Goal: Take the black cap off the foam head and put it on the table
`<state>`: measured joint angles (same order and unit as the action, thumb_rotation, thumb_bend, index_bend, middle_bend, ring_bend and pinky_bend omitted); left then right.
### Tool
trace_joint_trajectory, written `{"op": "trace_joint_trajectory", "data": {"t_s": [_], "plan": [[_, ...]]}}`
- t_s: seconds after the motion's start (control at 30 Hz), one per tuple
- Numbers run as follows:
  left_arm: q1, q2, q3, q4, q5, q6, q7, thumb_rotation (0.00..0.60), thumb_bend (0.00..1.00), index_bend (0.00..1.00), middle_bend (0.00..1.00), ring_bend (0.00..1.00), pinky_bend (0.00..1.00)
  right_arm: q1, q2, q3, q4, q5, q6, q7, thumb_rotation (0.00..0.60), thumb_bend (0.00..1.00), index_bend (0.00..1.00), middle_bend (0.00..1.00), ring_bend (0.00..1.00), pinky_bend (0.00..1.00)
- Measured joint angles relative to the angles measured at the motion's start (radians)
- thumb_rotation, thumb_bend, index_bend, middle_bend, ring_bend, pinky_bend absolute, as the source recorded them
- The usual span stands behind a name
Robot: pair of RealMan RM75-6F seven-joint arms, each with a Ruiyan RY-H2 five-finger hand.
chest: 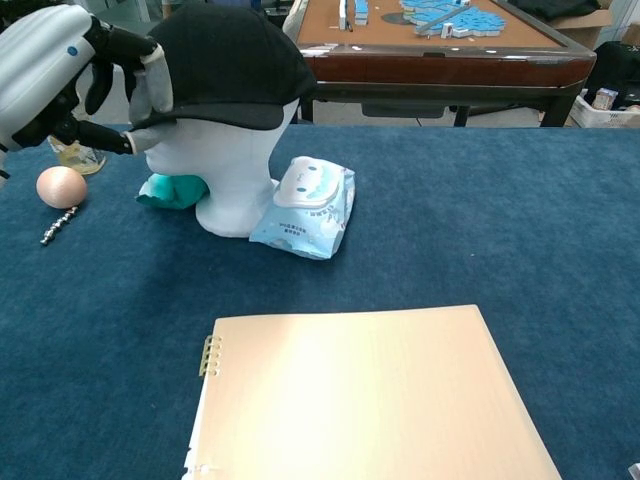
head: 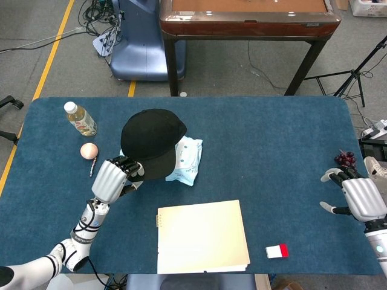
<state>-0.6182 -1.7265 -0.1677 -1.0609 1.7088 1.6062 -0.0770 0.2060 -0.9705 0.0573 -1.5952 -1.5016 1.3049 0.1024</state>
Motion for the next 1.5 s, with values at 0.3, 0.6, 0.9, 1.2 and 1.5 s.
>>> {"op": "trace_joint_trajectory", "data": {"t_s": [0.3, 0.6, 0.9, 1.2, 1.5], "plan": [[-0.016, 0.068, -0.026, -0.075, -0.042, -0.057, 0.034, 0.600, 0.52, 0.64, 0.75, 0.59, 0.77, 0.014, -0.005, 0.004, 0.001, 0.001, -0.013, -0.004, 0.600, 0.00, 0.40, 0.32, 0.22, 0.36], [-0.036, 0.141, -0.065, -0.167, -0.077, -0.091, 0.052, 0.600, 0.52, 0.65, 0.76, 0.60, 0.78, 0.027, -0.012, 0.006, 0.006, 0.006, -0.030, -0.006, 0.600, 0.00, 0.40, 0.32, 0.22, 0.36], [-0.053, 0.178, -0.091, -0.190, -0.087, -0.093, 0.071, 0.600, 0.52, 0.65, 0.76, 0.60, 0.78, 0.033, -0.016, 0.002, 0.007, 0.008, -0.041, -0.009, 0.600, 0.00, 0.40, 0.32, 0.22, 0.36], [-0.078, 0.202, -0.113, -0.208, -0.104, -0.116, 0.098, 0.600, 0.52, 0.65, 0.76, 0.60, 0.78, 0.041, -0.024, 0.000, 0.010, 0.010, -0.053, -0.013, 0.600, 0.00, 0.40, 0.32, 0.22, 0.36], [-0.110, 0.201, -0.145, -0.182, -0.137, -0.137, 0.098, 0.600, 0.53, 0.65, 0.76, 0.60, 0.78, 0.043, -0.028, -0.001, 0.017, 0.010, -0.052, -0.006, 0.600, 0.00, 0.41, 0.33, 0.22, 0.36]]}}
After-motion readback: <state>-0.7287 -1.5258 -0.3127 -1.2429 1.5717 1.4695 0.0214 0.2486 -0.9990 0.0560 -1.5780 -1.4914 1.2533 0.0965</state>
